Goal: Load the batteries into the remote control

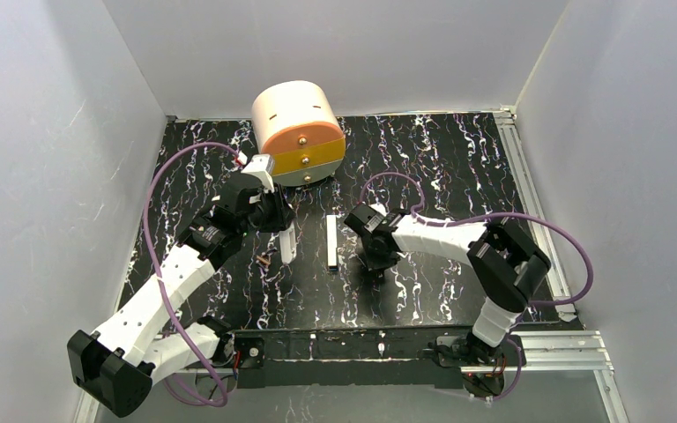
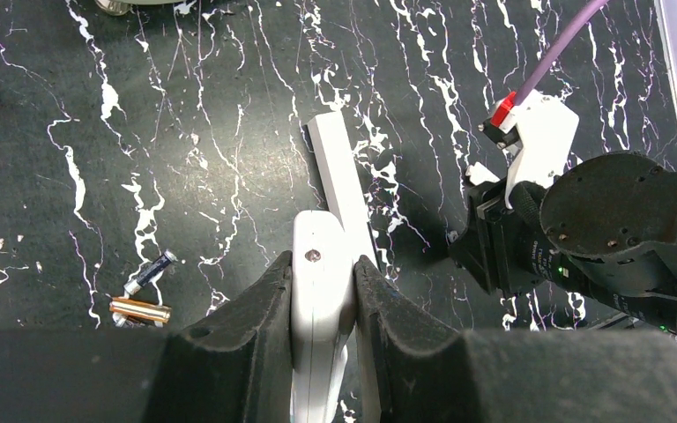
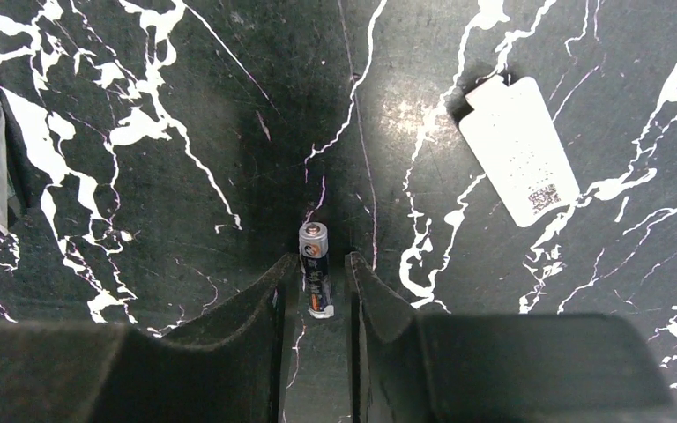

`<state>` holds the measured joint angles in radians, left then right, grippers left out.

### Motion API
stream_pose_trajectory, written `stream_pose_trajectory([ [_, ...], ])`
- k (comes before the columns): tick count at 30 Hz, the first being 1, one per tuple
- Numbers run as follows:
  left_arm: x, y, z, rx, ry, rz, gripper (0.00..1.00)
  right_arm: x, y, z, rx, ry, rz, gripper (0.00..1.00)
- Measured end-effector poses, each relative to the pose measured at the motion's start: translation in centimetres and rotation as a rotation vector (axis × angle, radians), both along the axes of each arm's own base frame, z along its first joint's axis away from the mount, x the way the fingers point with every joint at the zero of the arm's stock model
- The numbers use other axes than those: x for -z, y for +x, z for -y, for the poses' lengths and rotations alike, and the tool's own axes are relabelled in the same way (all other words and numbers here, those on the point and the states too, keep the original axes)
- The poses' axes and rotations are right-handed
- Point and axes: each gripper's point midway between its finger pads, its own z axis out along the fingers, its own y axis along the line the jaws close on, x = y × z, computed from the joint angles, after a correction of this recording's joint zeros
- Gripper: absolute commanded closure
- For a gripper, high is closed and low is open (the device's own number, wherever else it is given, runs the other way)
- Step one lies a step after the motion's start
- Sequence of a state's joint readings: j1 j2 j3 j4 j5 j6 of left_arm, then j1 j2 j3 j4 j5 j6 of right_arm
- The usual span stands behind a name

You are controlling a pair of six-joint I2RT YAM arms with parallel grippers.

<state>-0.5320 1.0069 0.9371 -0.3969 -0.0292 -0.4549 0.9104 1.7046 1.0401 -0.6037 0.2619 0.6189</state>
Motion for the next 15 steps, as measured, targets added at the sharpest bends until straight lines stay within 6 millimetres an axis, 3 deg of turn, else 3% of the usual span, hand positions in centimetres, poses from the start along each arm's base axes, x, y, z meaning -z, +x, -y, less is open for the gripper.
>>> stream_pose_trajectory([
  [9, 0.06, -0.03, 0.04, 0.009, 0.005, 0.001, 1.00, 0.06, 0.36, -0.57, -0.013, -0.001, -0.001, 0.88],
  [15, 0.30, -0.21, 0.42, 0.035, 0.003, -0.011, 1.00, -0.04, 0.70, -0.60, -0.004, -0.011, 0.010, 0.91],
])
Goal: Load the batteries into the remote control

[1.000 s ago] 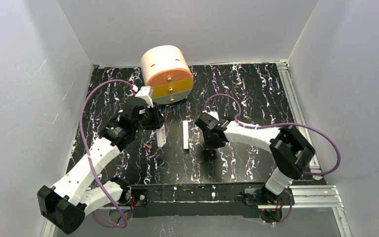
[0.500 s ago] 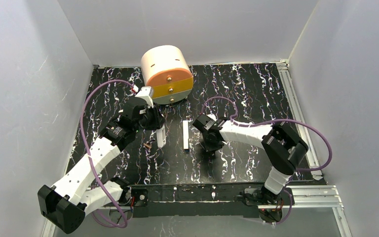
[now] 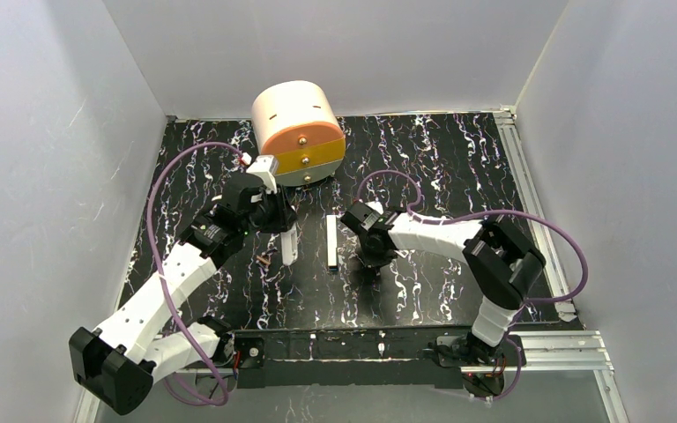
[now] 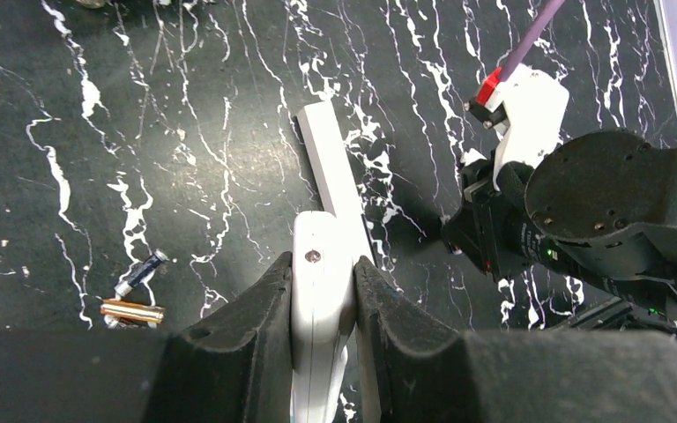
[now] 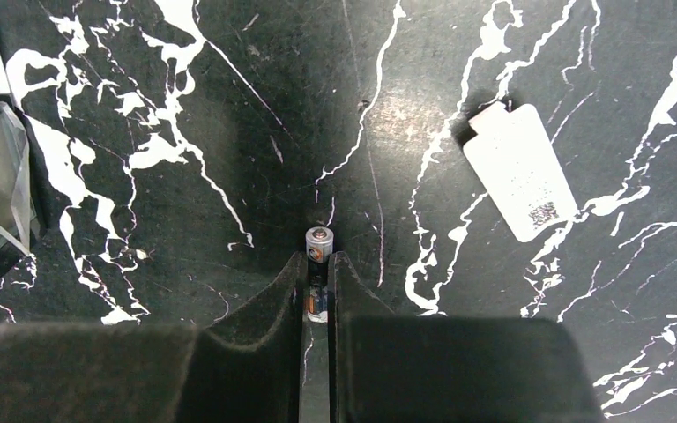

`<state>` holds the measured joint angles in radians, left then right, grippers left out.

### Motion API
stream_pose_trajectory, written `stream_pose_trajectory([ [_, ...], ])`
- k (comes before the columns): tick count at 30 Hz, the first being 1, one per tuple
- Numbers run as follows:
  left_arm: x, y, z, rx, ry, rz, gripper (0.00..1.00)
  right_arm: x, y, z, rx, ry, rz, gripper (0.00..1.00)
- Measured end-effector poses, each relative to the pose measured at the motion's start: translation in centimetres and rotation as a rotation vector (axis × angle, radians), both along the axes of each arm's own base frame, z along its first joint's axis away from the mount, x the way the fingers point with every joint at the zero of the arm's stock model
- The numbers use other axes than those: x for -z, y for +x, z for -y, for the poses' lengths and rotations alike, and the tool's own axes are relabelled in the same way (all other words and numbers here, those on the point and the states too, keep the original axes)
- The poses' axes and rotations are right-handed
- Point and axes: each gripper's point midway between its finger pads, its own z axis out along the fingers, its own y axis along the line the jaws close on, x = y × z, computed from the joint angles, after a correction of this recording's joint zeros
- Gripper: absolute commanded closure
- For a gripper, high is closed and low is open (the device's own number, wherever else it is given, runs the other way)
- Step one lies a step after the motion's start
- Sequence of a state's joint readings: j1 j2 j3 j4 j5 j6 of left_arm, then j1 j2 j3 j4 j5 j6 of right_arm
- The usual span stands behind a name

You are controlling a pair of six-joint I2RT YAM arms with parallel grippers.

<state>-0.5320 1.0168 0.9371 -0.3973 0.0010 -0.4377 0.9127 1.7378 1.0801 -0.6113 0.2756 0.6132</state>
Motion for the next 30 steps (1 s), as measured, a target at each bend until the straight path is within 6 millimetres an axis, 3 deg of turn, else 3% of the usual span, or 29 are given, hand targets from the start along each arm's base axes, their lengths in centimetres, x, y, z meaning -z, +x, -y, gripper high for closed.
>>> stream_pose_trajectory([
  [5, 0.0, -0.6, 2.0, 0.103, -0.058, -0.023, 1.00, -1.7, 0.7, -0.3, 0.020, 0.057, 0.065, 0.91],
  [9, -1.4, -1.4, 4.6, 0.235, -0.167, 0.001, 1.00, -6.9, 1.7, -1.5, 0.028, 0.219, 0.195, 0.91],
  [15, -3.4, -2.2, 6.9, 0.343, -0.301, 0.051, 1.00, -15.1, 2.5, -3.4, 0.021, 0.465, 0.361, 0.91],
  [19, -4.7, -2.1, 7.7, 0.338, -0.383, 0.036, 1.00, -19.4, 2.2, -5.2, -0.033, 0.599, 0.431, 0.89],
  [22, -5.5, -0.9, 8.2, 0.280, -0.442, -0.045, 1.00, -22.1, 1.7, -6.4, -0.082, 0.684, 0.481, 0.87],
  [26, -5.1, 0.4, 8.6, 0.202, -0.507, -0.143, 1.00, -26.3, 1.1, -7.4, -0.137, 0.806, 0.567, 0.87],
  [30, -4.4, 0.5, 8.9, 0.163, -0.543, -0.222, 1.00, -27.8, 1.2, -7.8, -0.164, 0.841, 0.617, 0.87],
])
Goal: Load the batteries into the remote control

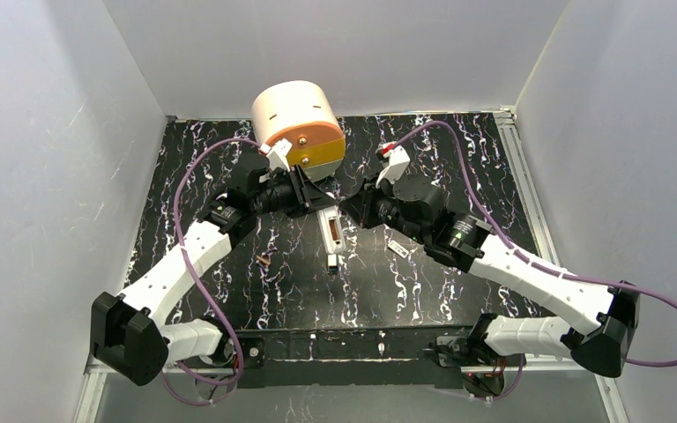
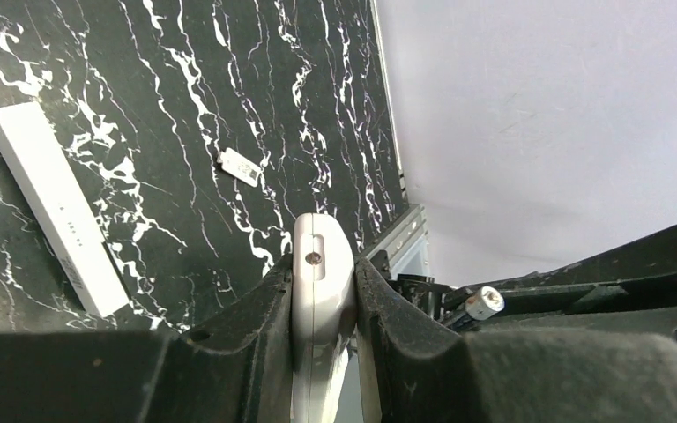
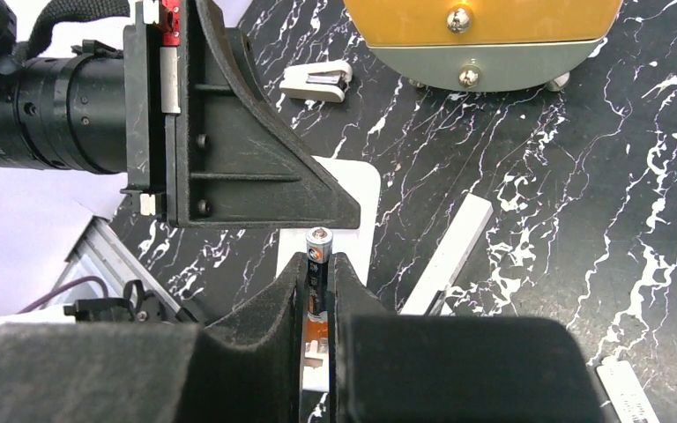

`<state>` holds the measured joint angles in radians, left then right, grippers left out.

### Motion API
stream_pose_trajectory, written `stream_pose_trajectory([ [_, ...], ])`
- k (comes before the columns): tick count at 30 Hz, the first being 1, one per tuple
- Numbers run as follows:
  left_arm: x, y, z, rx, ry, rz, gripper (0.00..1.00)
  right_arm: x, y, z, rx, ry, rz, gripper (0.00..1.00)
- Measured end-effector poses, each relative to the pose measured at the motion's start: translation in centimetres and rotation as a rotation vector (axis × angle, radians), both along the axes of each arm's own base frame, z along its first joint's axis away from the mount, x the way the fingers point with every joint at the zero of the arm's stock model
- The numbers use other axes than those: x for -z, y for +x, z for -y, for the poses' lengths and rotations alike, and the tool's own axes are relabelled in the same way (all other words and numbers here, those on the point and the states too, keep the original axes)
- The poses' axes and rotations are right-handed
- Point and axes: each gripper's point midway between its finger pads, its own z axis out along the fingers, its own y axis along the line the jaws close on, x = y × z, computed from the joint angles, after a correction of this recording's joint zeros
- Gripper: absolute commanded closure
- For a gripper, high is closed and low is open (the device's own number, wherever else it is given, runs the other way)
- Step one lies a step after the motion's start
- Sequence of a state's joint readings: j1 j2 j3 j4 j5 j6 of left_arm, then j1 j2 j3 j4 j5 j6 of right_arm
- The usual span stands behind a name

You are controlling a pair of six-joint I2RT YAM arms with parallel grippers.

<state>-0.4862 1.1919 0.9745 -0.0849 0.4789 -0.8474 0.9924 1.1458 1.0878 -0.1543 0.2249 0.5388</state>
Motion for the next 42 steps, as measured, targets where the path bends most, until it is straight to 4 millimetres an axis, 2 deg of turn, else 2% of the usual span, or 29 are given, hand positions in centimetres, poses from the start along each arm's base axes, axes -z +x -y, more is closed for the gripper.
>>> stream_pose_trajectory([
  [5, 0.0, -0.1, 0.4, -0.009, -0.033, -0.062, 1.00, 0.8, 0.0, -0.6, -0.027, -0.040, 0.019, 0.86],
  [13, -1.5, -0.3, 1.0, 0.003, -0.079, -0.113, 1.00, 1.8, -0.3, -1.2, -0.080, -0.052, 0.053, 0.85],
  [25, -0.2, 0.4, 1.0, -0.025, -0.098, -0.221, 1.00, 3.3, -0.5, -1.3, -0.101, -0.066, 0.062, 0.77],
  [27, -0.1, 0.6, 0.9, -0.032, -0.104, -0.238, 1.00, 3.5, -0.7, -1.3, -0.110, -0.068, 0.061, 0.73],
  [30, 0.2, 0.8, 0.6, -0.043, -0.101, -0.250, 1.00, 3.9, -0.9, -1.3, -0.119, -0.075, 0.065, 0.61],
  [37, 0.1, 0.7, 0.5, -0.038, -0.108, -0.265, 1.00, 4.2, -0.9, -0.9, -0.109, -0.091, 0.053, 0.48],
  [42, 0.3, 0.6, 0.5, -0.030, -0.100, -0.263, 1.00, 4.3, -0.6, -0.6, -0.077, -0.087, 0.039, 0.32],
])
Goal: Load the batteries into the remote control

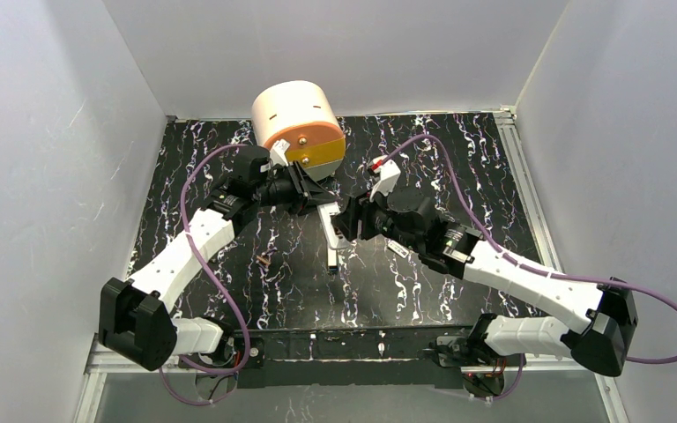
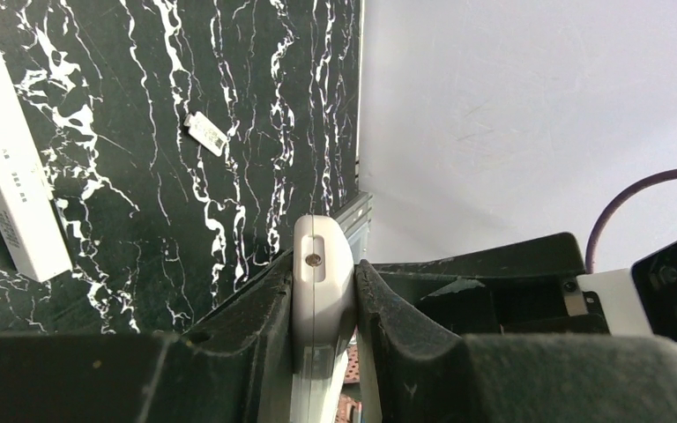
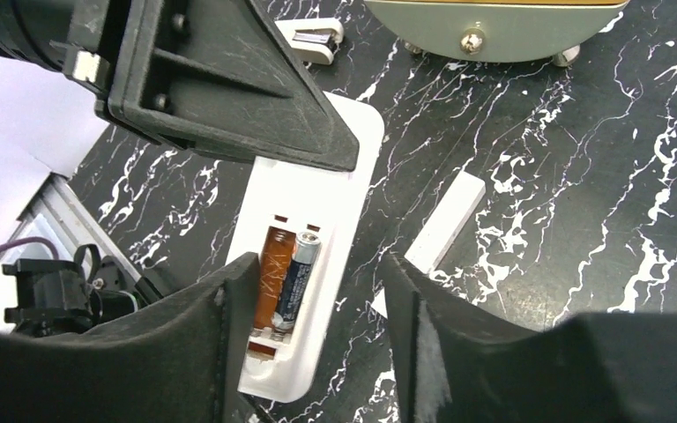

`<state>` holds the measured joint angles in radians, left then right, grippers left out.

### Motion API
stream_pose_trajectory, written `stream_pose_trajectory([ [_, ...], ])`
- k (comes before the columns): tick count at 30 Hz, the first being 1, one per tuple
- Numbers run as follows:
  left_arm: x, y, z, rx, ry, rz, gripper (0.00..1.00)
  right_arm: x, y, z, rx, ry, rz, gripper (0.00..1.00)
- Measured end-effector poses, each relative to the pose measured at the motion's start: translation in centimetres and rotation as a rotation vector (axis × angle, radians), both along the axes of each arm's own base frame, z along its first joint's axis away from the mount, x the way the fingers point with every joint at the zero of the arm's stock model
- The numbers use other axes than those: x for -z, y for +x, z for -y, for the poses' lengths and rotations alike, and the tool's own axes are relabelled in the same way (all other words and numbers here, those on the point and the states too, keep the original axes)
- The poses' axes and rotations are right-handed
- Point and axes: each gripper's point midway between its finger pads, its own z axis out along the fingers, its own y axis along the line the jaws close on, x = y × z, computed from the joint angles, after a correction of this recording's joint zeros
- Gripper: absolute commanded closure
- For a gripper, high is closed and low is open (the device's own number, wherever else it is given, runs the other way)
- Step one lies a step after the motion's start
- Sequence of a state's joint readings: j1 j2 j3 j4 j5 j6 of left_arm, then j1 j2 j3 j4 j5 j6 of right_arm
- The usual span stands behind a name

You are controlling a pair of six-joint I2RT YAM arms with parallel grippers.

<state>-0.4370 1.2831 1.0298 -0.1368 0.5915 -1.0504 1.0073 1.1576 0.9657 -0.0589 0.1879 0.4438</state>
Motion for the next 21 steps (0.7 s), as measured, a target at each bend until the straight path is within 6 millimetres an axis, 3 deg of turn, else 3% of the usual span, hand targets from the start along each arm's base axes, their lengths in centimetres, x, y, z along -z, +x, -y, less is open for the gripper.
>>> stream_pose_trajectory([
  [7, 0.2, 0.1, -0.2, 0.008, 0.017, 0.022, 1.00, -2.0, -0.1, 0.2, 0.043, 0.099, -0.027, 0.10],
  [13, -0.5, 0.4, -0.3, 0.018, 0.020, 0.113, 1.00, -4.5, -0.4, 0.9, 0.097, 0.304, -0.055, 0.01],
  [21, -3.8, 0.7, -1.5, 0.022, -0.011, 0.306, 1.00, -1.7, -0.4, 2.9, 0.241, 0.560, -0.203, 0.01],
])
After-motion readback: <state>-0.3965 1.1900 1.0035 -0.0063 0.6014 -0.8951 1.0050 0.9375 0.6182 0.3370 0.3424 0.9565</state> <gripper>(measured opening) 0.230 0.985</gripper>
